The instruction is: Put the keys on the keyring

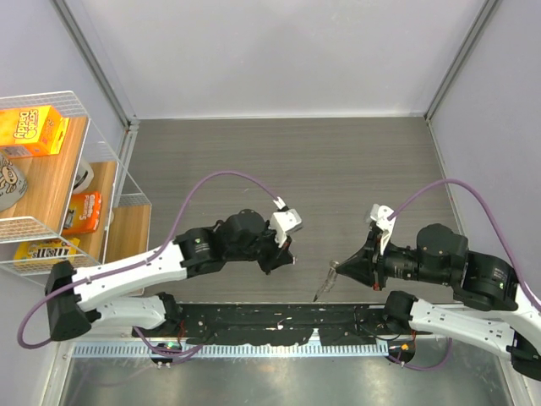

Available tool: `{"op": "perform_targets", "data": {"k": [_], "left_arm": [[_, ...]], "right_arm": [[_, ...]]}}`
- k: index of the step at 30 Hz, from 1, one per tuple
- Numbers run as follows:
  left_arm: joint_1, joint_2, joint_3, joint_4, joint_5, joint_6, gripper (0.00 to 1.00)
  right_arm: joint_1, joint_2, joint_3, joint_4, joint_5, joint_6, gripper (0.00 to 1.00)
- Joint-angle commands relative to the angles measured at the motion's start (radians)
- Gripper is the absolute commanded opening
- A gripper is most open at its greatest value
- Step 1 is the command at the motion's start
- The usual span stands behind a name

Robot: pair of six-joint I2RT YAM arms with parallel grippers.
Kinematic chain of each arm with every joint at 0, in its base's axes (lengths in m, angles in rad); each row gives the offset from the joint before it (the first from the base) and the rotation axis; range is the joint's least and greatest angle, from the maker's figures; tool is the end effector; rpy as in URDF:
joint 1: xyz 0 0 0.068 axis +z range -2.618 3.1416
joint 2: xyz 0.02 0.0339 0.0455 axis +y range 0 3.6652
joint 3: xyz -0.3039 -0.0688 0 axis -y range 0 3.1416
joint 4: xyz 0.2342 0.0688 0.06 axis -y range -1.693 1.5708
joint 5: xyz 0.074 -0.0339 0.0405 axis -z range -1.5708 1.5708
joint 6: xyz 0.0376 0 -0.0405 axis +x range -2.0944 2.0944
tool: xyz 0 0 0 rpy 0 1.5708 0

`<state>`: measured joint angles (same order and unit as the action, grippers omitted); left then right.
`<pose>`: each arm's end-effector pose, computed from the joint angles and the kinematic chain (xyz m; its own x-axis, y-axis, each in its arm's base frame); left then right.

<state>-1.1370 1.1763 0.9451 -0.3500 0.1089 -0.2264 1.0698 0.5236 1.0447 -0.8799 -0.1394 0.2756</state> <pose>0.0963 -0.2177 0.3376 -0.4359 0.4102 -0.8011 0.8644 0.4387 -0.2458 0.0118 0.0325 0.3950 -0.4157 -0.1980 -0.8877 -0.8501 0.4317 0.3017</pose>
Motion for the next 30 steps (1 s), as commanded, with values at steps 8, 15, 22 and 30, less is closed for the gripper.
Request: {"op": "perform_targets", "data": {"k": [8,15,22,30], "left_arm": [[-0.003,-0.228,-0.052,0.164,0.259,0.056,0.0],[-0.001,-0.3,-0.054,0.177,0.319,0.071,0.0],[-0.003,-0.346,-0.057,0.18,0.391,0.085,0.0],[-0.001,-0.382,-0.062,0.187,0.449,0.098,0.0]], "right_arm": [[0.004,0.07,0.0,0.208,-0.287,-0.072,0.05],[0.004,0.118,0.02,0.252,-0.402,-0.082,0.05],[0.004,0.15,0.029,0.302,-0.468,-0.085,0.05],[0.004,0.2,0.044,0.354,-0.502,-0.072,0.05]]}}
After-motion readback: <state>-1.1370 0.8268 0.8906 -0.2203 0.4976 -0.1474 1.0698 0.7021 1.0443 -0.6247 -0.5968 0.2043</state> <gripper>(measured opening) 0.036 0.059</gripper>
